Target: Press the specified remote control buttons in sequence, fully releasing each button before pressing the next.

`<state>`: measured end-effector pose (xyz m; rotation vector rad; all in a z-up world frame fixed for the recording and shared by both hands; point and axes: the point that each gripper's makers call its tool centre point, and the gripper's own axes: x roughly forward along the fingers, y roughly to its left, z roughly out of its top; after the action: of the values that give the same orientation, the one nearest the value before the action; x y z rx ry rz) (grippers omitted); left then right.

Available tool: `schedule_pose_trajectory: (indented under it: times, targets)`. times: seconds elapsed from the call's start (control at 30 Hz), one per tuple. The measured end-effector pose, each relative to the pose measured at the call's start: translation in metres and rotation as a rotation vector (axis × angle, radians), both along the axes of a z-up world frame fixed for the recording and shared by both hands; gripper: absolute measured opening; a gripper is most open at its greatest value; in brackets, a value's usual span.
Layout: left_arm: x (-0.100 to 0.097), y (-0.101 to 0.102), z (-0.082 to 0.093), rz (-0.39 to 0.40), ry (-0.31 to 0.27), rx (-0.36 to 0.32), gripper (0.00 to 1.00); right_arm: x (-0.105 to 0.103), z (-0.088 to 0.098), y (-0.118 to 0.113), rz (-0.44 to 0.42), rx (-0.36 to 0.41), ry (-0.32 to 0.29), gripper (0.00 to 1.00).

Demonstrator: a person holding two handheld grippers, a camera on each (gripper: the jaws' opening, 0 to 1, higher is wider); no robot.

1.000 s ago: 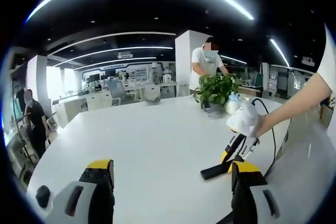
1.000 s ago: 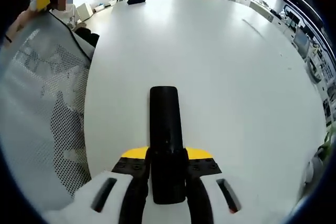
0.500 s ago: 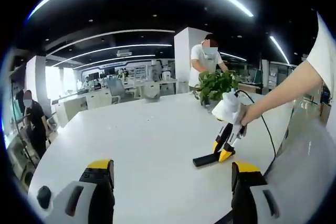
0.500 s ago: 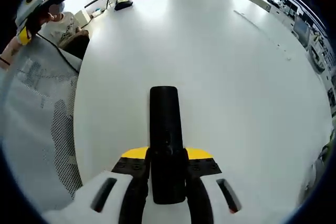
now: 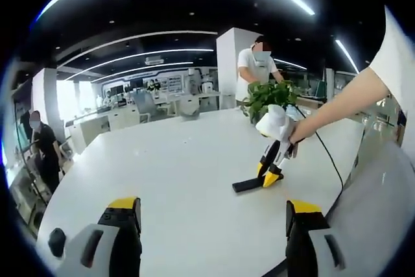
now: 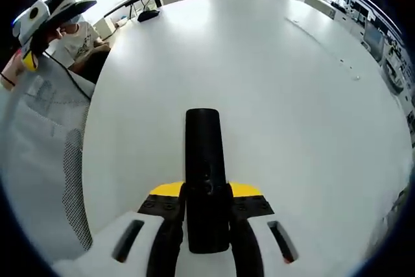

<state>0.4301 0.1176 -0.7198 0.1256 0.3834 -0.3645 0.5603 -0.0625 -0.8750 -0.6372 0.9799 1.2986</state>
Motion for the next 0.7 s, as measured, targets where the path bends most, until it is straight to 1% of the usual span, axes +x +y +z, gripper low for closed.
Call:
schedule_pose_trajectory:
  times: [0.1, 0.17, 0.2, 0.27, 0.4, 0.53, 0.63, 0.7]
  targets:
    - [0.0, 0.001, -0.001, 0.004, 0.004, 0.002, 0.96, 0.0, 0.001, 0.0, -0.017, 0.029, 0.011, 0.25]
    - [0.0, 0.001, -0.001, 0.007, 0.005, 0.0, 0.96, 0.003, 0.001, -0.001, -0.038, 0.045, 0.008, 0.25]
    - [0.0, 0.001, -0.001, 0.008, 0.008, 0.0, 0.96, 0.004, 0.002, -0.001, -0.05, 0.055, 0.0, 0.26]
    - [0.0, 0.001, -0.002, 0.007, 0.012, 0.0, 0.96, 0.004, 0.003, 0.0, -0.079, 0.071, 0.005, 0.31]
    - [0.0, 0.001, -0.003, 0.008, 0.016, 0.006, 0.96, 0.007, 0.005, 0.001, -0.142, 0.114, -0.001, 0.42]
    - [-0.001, 0.002, -0.003, 0.013, 0.016, 0.004, 0.96, 0.012, 0.008, -0.002, -0.236, 0.178, -0.016, 0.58]
    - [0.0, 0.003, -0.002, 0.014, 0.012, 0.003, 0.96, 0.016, 0.017, -0.006, -0.314, 0.237, -0.043, 0.64]
    - [0.0, 0.003, -0.001, 0.014, 0.01, 0.002, 0.96, 0.017, 0.029, -0.008, -0.37, 0.294, -0.071, 0.69]
